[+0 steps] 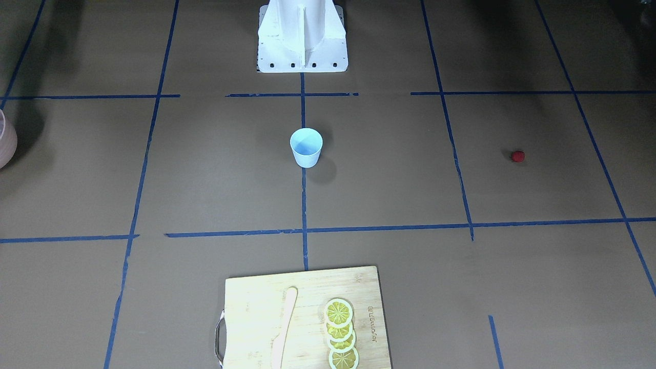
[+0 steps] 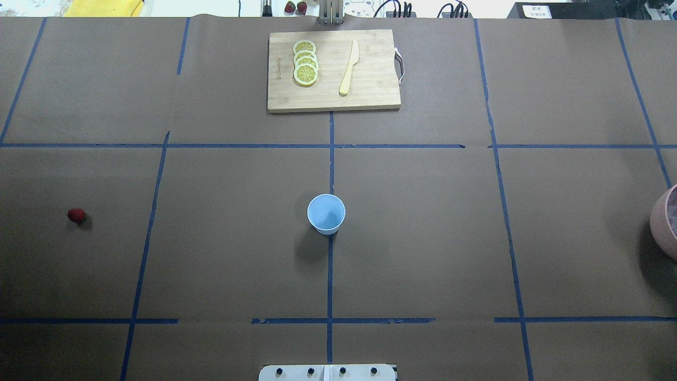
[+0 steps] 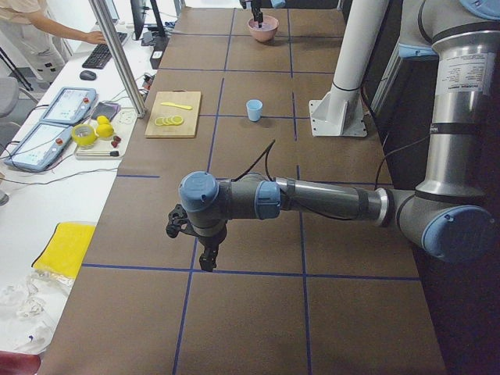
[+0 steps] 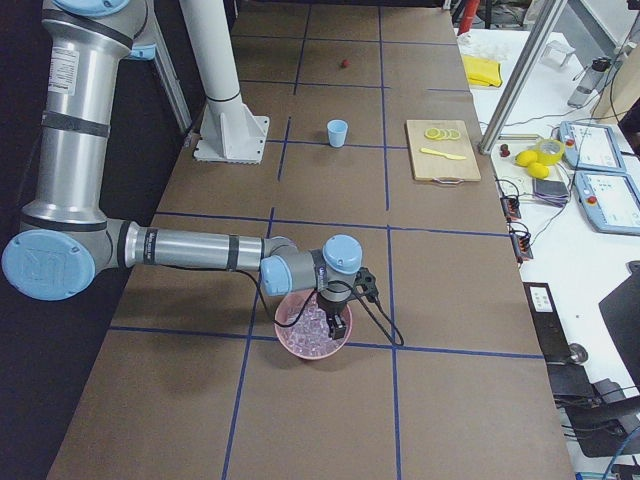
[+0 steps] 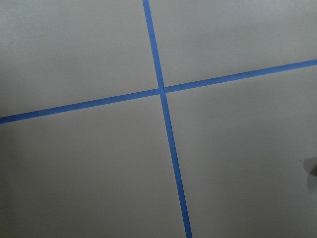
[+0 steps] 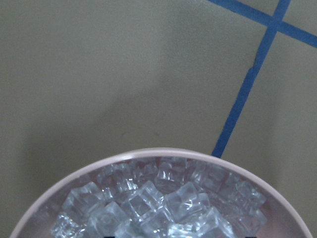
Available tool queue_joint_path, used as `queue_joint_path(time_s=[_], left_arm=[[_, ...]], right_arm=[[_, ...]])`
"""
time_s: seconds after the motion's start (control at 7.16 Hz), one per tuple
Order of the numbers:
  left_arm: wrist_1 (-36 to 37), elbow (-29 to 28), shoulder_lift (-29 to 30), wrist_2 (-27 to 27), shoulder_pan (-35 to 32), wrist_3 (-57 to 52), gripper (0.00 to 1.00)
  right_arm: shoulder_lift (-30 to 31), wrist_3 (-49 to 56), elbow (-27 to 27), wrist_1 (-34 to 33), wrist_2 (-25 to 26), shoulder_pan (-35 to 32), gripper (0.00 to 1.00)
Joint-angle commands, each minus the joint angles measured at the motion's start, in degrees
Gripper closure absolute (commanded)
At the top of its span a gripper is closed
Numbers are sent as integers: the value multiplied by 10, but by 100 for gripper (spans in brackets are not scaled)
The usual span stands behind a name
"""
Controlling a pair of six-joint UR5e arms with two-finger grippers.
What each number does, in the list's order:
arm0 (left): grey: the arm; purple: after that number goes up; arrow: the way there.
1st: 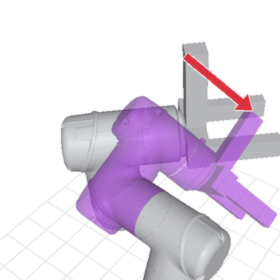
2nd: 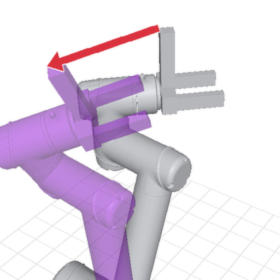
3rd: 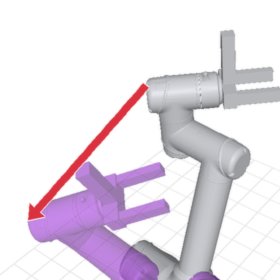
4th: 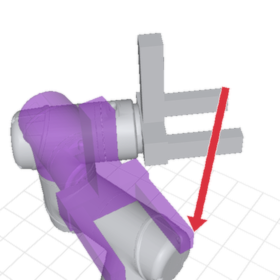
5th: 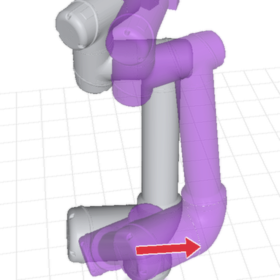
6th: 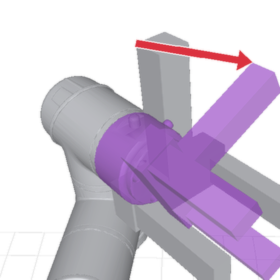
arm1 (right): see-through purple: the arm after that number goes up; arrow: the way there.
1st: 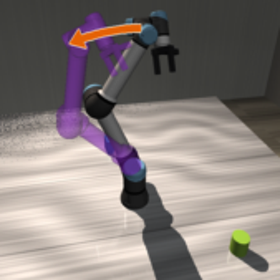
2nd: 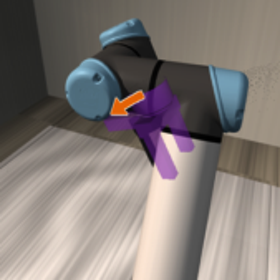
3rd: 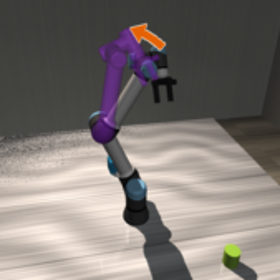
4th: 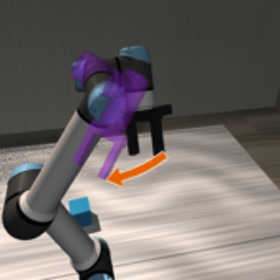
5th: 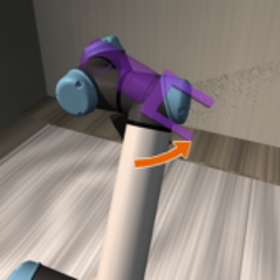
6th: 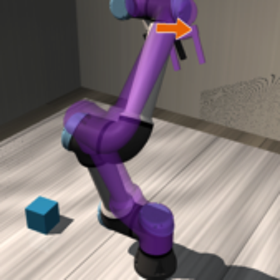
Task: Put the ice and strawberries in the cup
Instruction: 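Lower the right gripper into the pink bowl and grasp an ice cube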
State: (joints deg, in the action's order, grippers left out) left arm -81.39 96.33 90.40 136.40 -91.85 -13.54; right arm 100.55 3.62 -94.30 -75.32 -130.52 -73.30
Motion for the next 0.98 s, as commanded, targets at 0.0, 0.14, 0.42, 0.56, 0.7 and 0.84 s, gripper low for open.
queue_joint_path(time_s=[0.0, 0.14, 0.42, 0.56, 0.7, 0.84], left_arm=[[0, 0, 0, 0, 0, 0, 0], [0, 0, 0, 0, 0, 0, 0], [0, 0, 1, -1, 0, 0, 0], [0, 0, 2, -1, 0, 0, 0], [0, 0, 2, -1, 0, 0, 0], [0, 0, 2, -1, 0, 0, 0]], right_arm=[[0, 1, 2, 0, 1, 4, 21], [0, 2, 2, 0, 1, 4, 53], [0, 7, 0, 0, 2, 3, 89], [1, 7, -1, 0, 2, 3, 94], [-3, 7, -4, -1, 1, 2, 95], [-10, 3, -10, -3, 0, -3, 95]])
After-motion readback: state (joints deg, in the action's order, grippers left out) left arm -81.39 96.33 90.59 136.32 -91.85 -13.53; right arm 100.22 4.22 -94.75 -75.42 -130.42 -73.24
